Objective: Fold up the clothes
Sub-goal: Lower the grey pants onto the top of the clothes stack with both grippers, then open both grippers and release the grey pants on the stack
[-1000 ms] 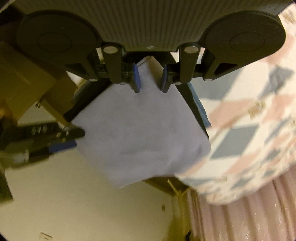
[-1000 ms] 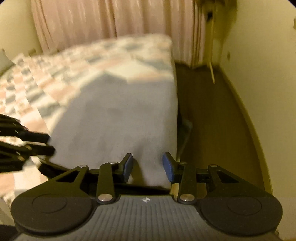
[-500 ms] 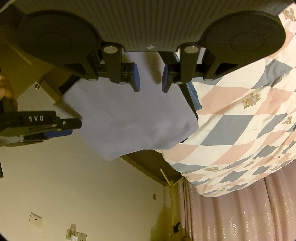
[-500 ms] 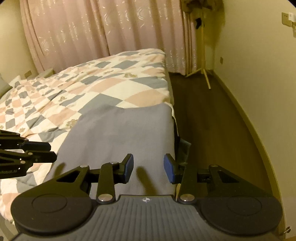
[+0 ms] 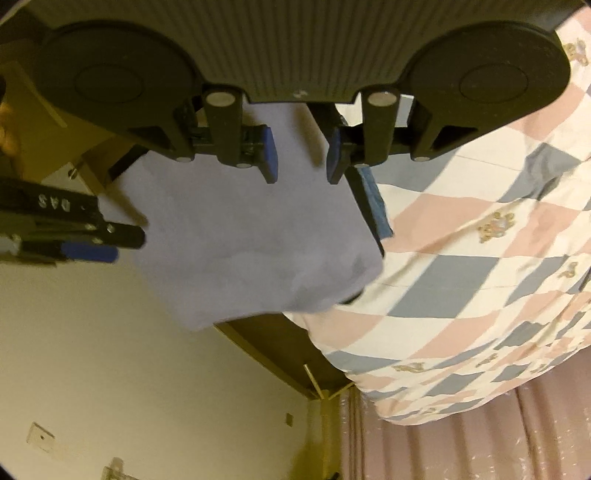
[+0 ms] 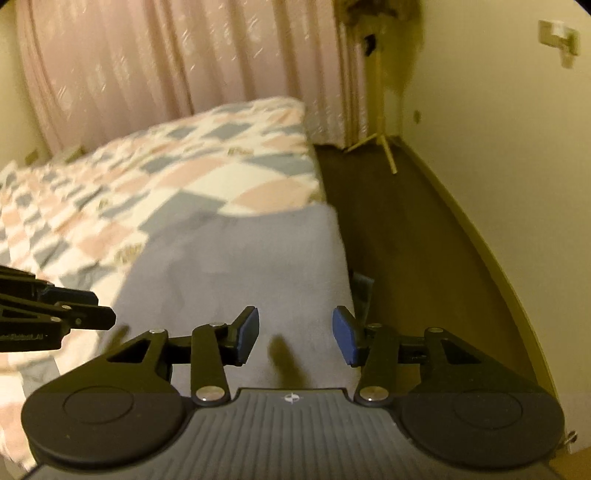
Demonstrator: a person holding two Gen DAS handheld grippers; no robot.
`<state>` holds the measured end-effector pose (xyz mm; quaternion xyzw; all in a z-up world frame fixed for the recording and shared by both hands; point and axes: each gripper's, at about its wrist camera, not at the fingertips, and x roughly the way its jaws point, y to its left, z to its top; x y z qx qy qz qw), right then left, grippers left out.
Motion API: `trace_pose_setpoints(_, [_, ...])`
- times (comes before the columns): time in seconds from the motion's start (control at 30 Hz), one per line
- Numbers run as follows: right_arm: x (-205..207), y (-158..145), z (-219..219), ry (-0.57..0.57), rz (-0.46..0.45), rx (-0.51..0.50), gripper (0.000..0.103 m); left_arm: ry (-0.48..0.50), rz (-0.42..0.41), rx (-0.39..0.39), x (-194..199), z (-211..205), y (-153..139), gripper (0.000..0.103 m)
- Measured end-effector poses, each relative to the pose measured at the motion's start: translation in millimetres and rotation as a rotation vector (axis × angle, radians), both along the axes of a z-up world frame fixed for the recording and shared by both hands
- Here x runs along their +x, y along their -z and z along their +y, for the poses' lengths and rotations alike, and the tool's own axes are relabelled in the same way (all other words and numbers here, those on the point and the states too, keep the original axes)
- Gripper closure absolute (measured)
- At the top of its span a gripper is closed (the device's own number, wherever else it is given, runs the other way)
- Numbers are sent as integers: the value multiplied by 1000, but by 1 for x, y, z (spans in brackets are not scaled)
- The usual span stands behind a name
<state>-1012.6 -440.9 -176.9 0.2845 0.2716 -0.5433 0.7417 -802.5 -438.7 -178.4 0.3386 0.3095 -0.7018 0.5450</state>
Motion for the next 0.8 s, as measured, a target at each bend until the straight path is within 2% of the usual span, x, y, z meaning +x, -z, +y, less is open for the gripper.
trace_pose_setpoints(0.13, [3,-24,24,86,-21,-34,33,14,-14,-18,9,-1,-31,66])
trace_pose_setpoints(0.27, [17,-41,55,189,-26,-59,26,73,-56,-62,22,4,-57,54])
trace_pose_setpoints(0.33, [32,-48,74,253,-12,-76,17,107,-63,-78,33,9,-69,47])
trace_pose_setpoints(0.4, [51,-55,95,321,-2,-100,12,147,-66,-97,47,18,-78,42])
trace_pose_setpoints(0.5, [85,-63,129,439,5,-126,7,208,-69,-104,78,35,-84,38])
trace_pose_setpoints(0.57, [113,-69,158,522,12,-140,2,244,-71,-105,99,47,-86,31])
trace_pose_setpoints(0.8, [205,-79,233,682,22,-126,2,329,-90,-105,182,92,-73,19])
